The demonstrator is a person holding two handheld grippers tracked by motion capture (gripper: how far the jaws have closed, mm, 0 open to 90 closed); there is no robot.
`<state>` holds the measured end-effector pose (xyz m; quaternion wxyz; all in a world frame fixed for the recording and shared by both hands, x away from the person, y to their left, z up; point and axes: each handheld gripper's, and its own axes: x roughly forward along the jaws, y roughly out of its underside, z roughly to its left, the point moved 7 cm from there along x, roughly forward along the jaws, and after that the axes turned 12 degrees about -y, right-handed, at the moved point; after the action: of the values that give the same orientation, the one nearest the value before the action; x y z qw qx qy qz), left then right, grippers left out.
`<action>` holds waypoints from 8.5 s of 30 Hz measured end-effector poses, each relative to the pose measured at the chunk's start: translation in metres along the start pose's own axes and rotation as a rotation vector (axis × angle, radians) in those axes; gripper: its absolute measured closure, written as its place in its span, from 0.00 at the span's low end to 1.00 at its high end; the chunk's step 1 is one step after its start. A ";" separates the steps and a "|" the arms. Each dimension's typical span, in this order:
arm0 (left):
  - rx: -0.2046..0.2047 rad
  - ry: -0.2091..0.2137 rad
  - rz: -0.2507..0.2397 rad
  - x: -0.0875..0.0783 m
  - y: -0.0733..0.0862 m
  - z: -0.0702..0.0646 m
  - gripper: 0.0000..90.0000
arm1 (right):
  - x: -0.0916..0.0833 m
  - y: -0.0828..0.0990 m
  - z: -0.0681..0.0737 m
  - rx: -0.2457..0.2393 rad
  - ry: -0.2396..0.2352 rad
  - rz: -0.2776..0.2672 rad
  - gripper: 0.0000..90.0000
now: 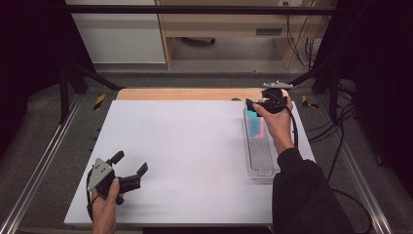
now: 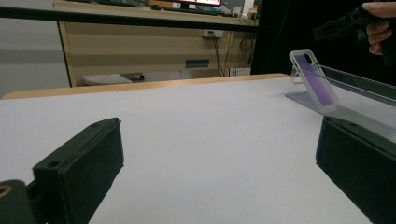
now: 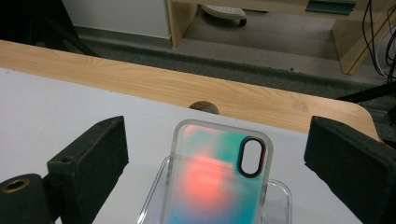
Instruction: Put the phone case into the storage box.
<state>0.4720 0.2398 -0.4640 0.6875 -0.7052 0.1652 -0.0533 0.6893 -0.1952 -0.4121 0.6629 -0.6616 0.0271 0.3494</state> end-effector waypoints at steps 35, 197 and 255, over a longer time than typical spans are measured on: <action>0.017 -0.007 0.005 0.001 0.000 -0.001 0.01 | -0.021 -0.012 0.020 0.076 -0.075 -0.093 0.05; 0.059 -0.024 0.003 -0.024 0.000 0.007 0.01 | -0.191 0.109 0.006 -0.097 -0.143 -0.355 0.05; 0.090 0.033 -0.065 -0.022 -0.006 -0.007 0.01 | -0.161 0.173 0.041 -0.197 -0.301 -0.354 0.04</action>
<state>0.4499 0.2402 -0.4547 0.7134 -0.6778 0.1507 -0.0946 0.4637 -0.2475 -0.4755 0.6426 -0.6580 -0.2224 0.3235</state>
